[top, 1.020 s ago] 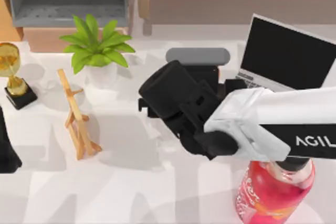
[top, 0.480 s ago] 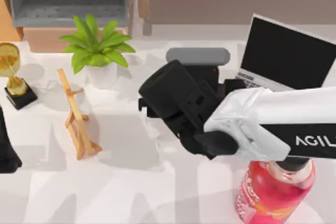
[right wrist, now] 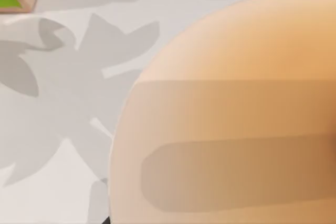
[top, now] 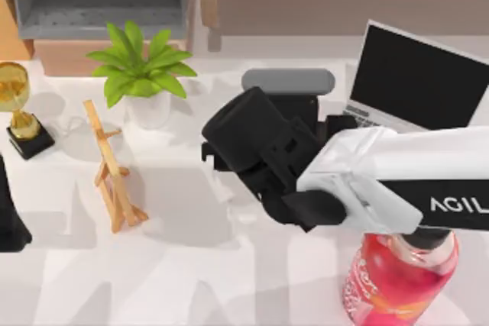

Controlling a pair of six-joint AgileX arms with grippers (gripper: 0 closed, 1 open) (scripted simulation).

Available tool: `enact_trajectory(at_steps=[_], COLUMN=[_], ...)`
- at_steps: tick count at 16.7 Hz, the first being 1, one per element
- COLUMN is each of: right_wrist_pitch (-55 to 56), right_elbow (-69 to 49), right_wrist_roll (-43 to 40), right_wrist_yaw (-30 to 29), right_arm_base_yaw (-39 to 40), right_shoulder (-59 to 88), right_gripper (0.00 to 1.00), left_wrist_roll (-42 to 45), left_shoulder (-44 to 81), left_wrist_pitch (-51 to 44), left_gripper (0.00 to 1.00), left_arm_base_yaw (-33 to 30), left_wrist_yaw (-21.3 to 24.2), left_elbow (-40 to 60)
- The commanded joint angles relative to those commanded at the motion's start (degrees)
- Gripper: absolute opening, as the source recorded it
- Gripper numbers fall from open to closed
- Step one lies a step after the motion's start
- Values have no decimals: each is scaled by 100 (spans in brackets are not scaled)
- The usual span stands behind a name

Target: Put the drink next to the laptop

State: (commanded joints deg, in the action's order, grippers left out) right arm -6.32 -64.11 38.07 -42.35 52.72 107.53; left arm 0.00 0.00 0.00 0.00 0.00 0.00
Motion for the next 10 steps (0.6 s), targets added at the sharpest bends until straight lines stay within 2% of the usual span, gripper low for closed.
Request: enact_trajectory(at_steps=[10], right_wrist_pitch=[-123], right_elbow=[-167], right_wrist_roll=[-72], right_wrist_yaw=[19], right_arm_base_yaw=[-75], right_shoulder=[-220], right_gripper=[0], left_wrist_roll=[0], left_shoulder=[0], left_wrist_pitch=[0], left_gripper=[100], left_arm_base_yaw=[0], left_wrist_yaw=[0], left_elbow=[0])
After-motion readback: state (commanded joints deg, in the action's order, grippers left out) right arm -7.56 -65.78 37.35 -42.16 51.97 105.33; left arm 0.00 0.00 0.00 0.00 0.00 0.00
